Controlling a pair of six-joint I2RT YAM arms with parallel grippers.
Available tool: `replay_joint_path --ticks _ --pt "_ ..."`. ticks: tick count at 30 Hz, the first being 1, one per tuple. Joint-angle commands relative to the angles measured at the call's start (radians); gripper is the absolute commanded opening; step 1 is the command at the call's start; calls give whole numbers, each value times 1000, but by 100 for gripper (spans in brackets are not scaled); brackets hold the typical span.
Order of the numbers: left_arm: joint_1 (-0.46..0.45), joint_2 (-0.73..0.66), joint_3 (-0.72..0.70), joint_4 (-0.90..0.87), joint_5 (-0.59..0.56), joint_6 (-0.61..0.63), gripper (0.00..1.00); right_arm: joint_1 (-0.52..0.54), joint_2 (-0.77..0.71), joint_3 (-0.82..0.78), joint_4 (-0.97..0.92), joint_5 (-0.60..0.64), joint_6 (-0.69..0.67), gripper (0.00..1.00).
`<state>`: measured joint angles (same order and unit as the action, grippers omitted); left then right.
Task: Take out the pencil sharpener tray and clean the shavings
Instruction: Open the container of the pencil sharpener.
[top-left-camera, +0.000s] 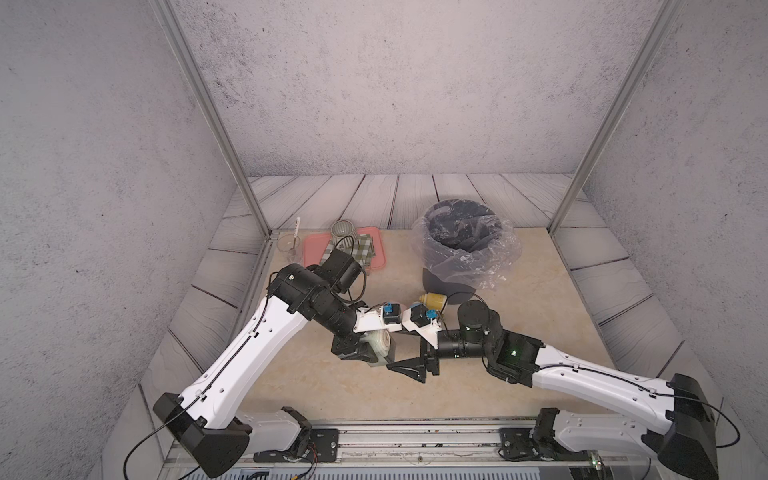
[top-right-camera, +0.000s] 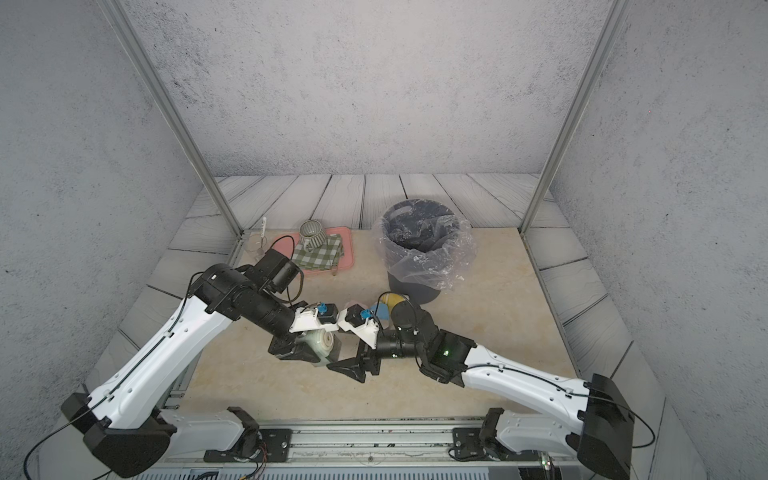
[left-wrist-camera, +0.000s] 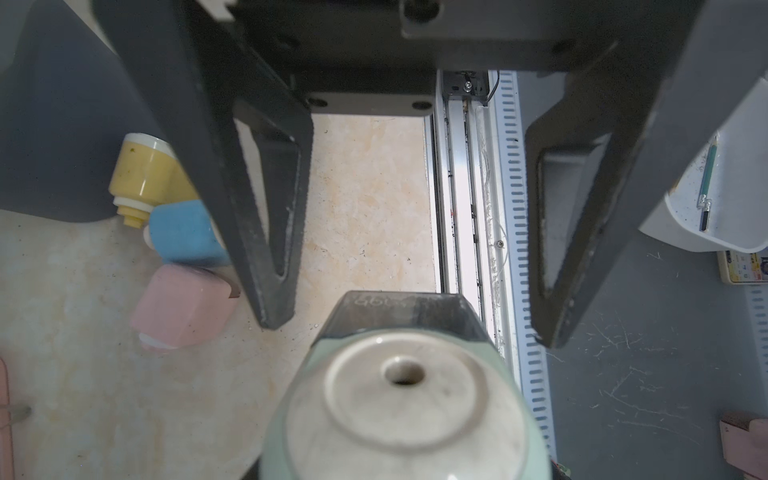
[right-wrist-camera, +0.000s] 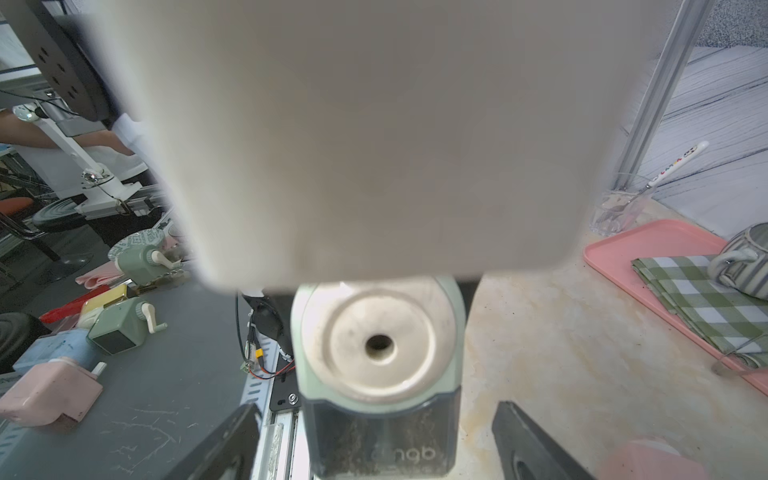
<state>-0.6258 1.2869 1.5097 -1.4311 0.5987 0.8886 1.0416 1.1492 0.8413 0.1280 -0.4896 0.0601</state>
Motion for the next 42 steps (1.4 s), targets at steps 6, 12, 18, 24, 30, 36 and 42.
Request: replay_joint_path --ticks 6,12,18,24,30,36,42 --pt "-6 -26 -9 4 24 -18 0 5 13 26 23 26 13 87" --pt "-6 -29 -13 1 28 -19 0 5 21 30 25 29 18 86" --pt "-6 -33 -13 9 21 -25 0 5 28 30 36 32 32 85" --pt "-6 -39 -15 8 26 -25 0 5 34 29 38 20 38 84" --pt "-6 -49 -13 5 20 -25 0 6 35 26 33 13 38 83" --pt "-6 -51 -11 4 18 -26 0 5 37 24 18 11 33 83" --pt "-6 -50 -13 4 19 -28 0 5 40 22 21 9 37 82"
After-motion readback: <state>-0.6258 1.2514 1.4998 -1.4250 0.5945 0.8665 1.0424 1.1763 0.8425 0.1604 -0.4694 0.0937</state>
